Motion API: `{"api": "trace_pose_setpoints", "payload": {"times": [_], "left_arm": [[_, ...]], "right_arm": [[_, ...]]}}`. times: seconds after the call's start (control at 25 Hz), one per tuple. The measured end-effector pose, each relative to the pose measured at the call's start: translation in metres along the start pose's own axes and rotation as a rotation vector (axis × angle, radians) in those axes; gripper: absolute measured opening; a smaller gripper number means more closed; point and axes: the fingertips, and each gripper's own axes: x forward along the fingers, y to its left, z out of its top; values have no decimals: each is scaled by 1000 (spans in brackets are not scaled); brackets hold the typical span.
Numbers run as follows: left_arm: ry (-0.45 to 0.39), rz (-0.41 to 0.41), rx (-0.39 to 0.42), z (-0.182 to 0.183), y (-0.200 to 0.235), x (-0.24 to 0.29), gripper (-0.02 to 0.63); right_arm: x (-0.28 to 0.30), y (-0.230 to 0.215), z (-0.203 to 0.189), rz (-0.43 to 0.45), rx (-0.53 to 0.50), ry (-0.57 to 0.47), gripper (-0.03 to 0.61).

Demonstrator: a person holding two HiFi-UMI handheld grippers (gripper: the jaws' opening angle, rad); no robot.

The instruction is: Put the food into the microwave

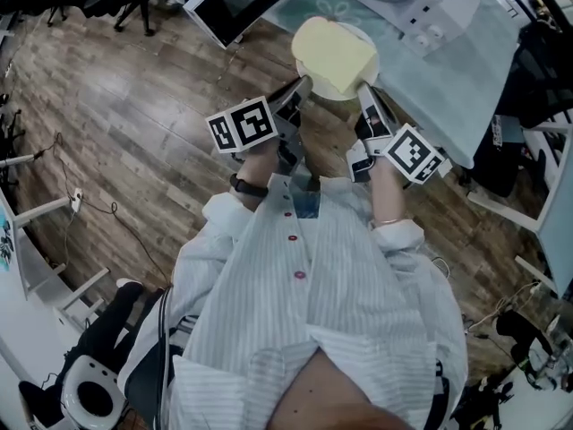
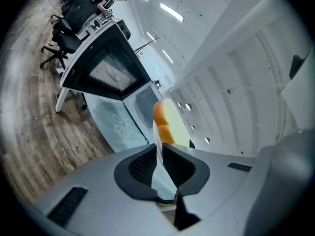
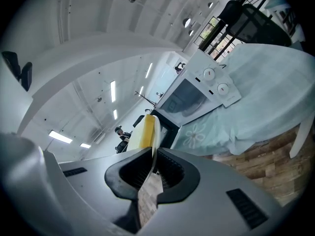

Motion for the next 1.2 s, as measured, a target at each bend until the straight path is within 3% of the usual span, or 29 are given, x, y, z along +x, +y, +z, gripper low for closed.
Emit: {"api": "trace_pose_setpoints", "payload": {"times": [0.64, 1.2], "left_arm": [[62, -1, -16, 34, 37, 28, 31], [103, 5, -11, 90, 39, 126, 31]], "right_arm": [[52, -16, 3, -62, 38, -11, 52], [117, -53, 82, -84, 82, -15, 52]]}}
